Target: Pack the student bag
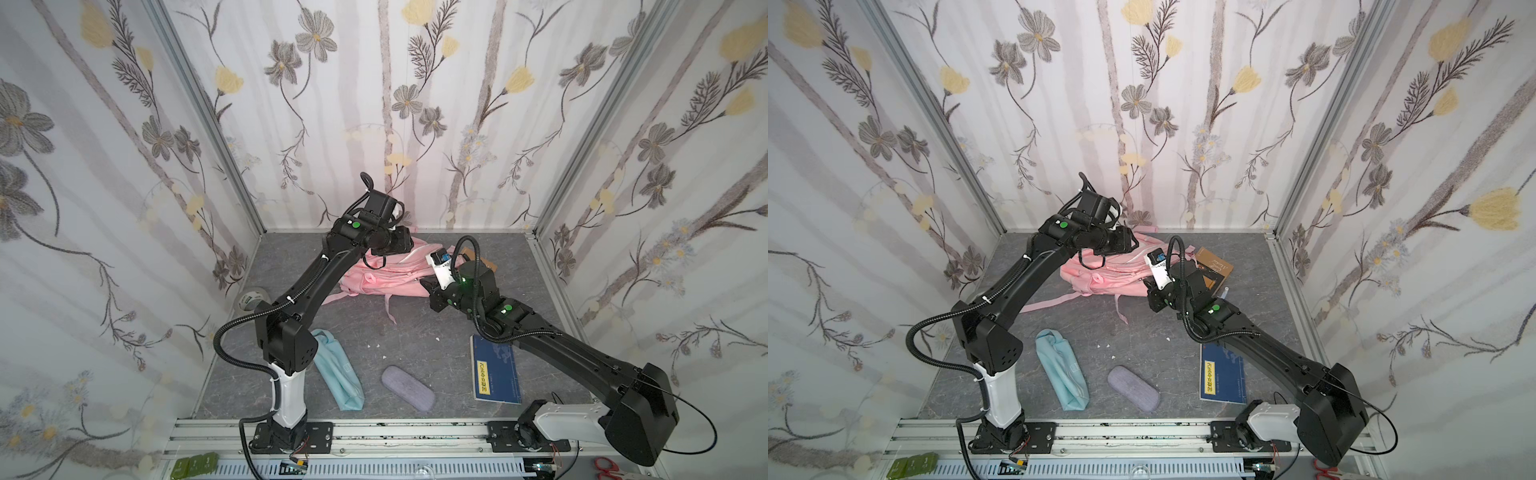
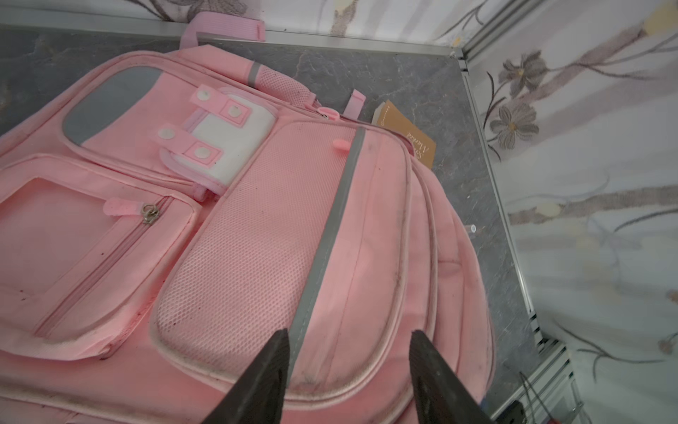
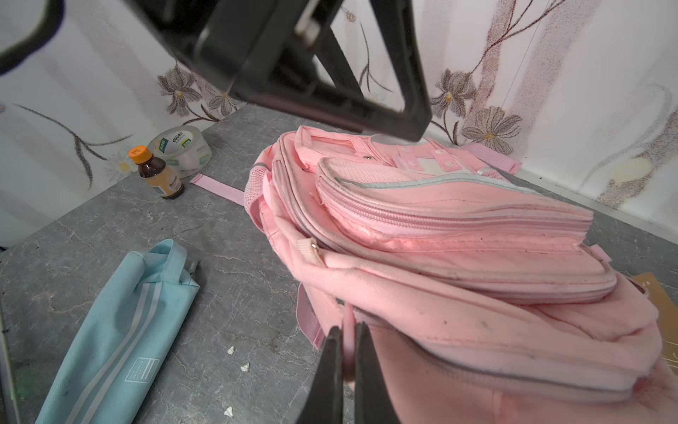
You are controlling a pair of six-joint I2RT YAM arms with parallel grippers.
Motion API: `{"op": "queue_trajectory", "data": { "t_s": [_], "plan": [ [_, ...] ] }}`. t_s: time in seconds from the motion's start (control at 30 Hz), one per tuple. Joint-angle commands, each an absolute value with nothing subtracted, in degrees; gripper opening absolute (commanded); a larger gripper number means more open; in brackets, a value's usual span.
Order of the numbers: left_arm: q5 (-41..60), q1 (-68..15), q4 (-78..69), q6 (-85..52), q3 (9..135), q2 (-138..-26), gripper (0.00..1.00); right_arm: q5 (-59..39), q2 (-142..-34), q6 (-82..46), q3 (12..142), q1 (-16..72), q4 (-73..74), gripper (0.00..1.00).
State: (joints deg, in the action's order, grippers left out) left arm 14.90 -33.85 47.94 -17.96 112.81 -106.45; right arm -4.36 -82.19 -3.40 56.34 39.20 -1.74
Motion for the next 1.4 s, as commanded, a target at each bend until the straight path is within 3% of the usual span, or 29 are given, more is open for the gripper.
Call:
{"op": "queue_trajectory", "data": {
  "t_s": [0.0, 0.1, 0.27, 0.43, 0.57, 0.7, 0.8, 0.87, 0.93, 0.97, 1.03, 1.17, 1.27, 1.37],
  "plan": [
    [18.9, -34.7, 41.4, -4.6, 103.9, -100.7, 0.50, -4.2, -80.9, -3.2, 56.5, 39.1, 2.0, 0.00],
    [21.1, -34.8, 32.3, -4.1, 94.8, -96.0, 0.42, -4.1, -80.4, -3.2, 56.9, 38.9, 1.2, 0.00],
    [30.0, -34.8, 27.9, -2.9, 90.1, -95.2, 0.50, -4.6, -80.2, -3.6, 57.3, 38.5, 0.2, 0.00],
    [27.8, -34.8, 29.2, -1.5, 90.4, -96.5, 0.44, -4.9, -80.9, -4.3, 57.5, 38.5, 0.5, 0.00],
    [29.9, -34.7, 30.3, 0.6, 91.3, -97.6, 0.34, -3.9, -81.6, -4.4, 58.4, 38.5, 0.4, 0.00],
    [30.5, -34.4, 30.1, 0.0, 92.0, -98.3, 0.12, -3.0, -81.7, -4.5, 58.7, 38.5, 0.8, 0.00],
    [31.2, -34.3, 29.4, -0.7, 91.9, -98.4, 0.05, -2.2, -81.7, -4.6, 58.9, 38.4, 0.7, 0.00],
    [31.8, -34.3, 29.4, -1.1, 91.7, -98.4, 0.08, -1.7, -81.6, -4.8, 58.9, 38.4, 0.7, 0.00],
    [32.2, -34.3, 29.5, -1.4, 91.4, -98.1, 0.31, -1.4, -81.5, -5.3, 58.9, 38.4, 0.6, 0.00],
    [32.5, -34.3, 29.5, -1.5, 91.2, -97.9, 0.38, -1.3, -81.4, -5.5, 58.8, 38.4, 0.5, 0.00],
    [32.9, -34.4, 29.5, -1.7, 90.8, -97.4, 0.39, -1.4, -81.1, -5.7, 58.6, 38.3, 0.4, 0.00],
    [33.7, -34.3, 29.3, -1.9, 89.5, -96.5, 0.28, -1.4, -80.6, -5.7, 57.8, 38.4, 0.7, 0.00],
    [31.5, -34.2, 29.4, -2.1, 88.9, -95.8, 0.00, -1.7, -80.2, -5.8, 57.4, 38.4, 1.1, 0.00],
    [30.0, -34.2, 29.1, -3.0, 88.9, -95.5, 0.00, -1.9, -79.9, -5.9, 56.9, 38.4, 1.6, 0.00]
  ]
}}
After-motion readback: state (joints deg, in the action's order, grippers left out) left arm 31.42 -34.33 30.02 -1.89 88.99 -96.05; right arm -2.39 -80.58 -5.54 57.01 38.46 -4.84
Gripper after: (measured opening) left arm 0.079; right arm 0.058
